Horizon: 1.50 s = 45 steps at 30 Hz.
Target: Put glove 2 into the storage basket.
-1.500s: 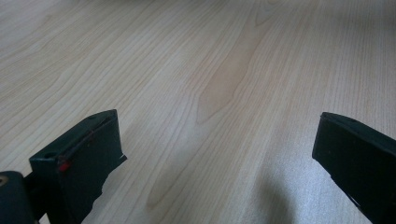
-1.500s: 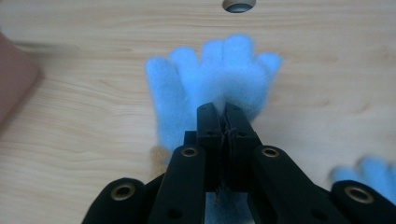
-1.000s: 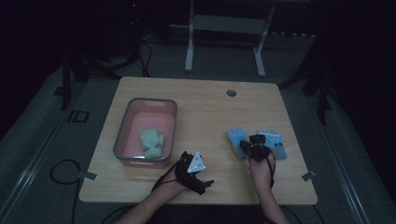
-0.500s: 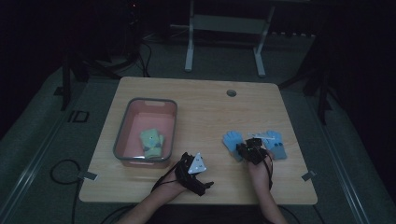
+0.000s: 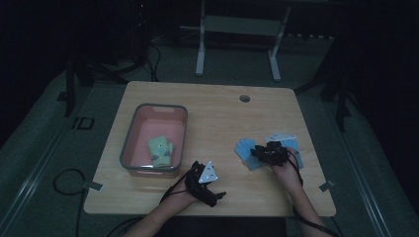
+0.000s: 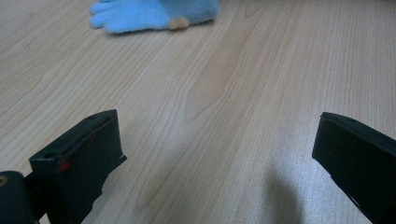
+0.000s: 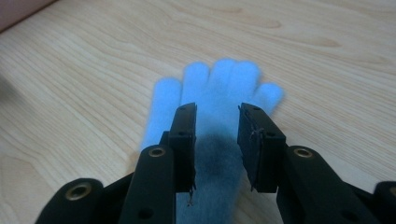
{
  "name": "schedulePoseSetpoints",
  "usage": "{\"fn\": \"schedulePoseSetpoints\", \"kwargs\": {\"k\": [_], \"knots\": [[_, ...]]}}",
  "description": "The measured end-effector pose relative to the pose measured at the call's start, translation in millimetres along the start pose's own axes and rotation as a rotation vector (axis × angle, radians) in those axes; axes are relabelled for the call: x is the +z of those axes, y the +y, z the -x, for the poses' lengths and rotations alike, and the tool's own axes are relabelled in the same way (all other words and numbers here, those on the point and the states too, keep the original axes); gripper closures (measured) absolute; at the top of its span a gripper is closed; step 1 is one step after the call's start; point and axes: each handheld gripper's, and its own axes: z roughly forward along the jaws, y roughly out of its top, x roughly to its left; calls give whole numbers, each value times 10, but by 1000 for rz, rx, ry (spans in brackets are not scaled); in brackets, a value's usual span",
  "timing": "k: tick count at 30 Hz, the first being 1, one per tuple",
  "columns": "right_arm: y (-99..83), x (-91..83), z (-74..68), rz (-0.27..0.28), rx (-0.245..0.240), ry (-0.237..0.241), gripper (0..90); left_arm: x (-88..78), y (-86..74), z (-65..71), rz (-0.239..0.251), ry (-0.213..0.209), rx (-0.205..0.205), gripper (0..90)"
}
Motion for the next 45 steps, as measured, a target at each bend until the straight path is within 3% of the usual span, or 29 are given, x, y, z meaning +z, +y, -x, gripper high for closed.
{"fn": "schedulePoseSetpoints", "kwargs": {"k": [5,7,11,14,19,23,25,30,37,39,45], "knots": [[-30,136,10,-16,-5,11,640,-5,0,5,-2,3,5,18],[-47,159,-1,-28,-37,7,665,-5,-2,3,-5,6,8,17],[-56,163,-29,-43,-44,0,790,-3,0,7,-5,5,9,18],[-46,167,-70,-48,-11,-26,826,-3,2,8,-6,6,7,17],[59,96,-200,-56,37,-116,872,-5,-1,6,-1,9,7,18],[218,-82,-343,-18,88,-140,874,-5,-4,-4,4,8,4,18],[302,-186,-418,11,137,-141,875,-7,1,3,6,10,3,18],[379,-300,-545,62,228,-174,875,-20,12,7,6,16,17,18],[242,-232,-665,77,328,-180,875,-36,22,9,23,30,4,18],[214,-169,-690,63,330,-163,875,-46,26,16,32,29,1,18],[126,25,-673,37,339,-180,873,-77,2,26,44,42,-7,18]]}}
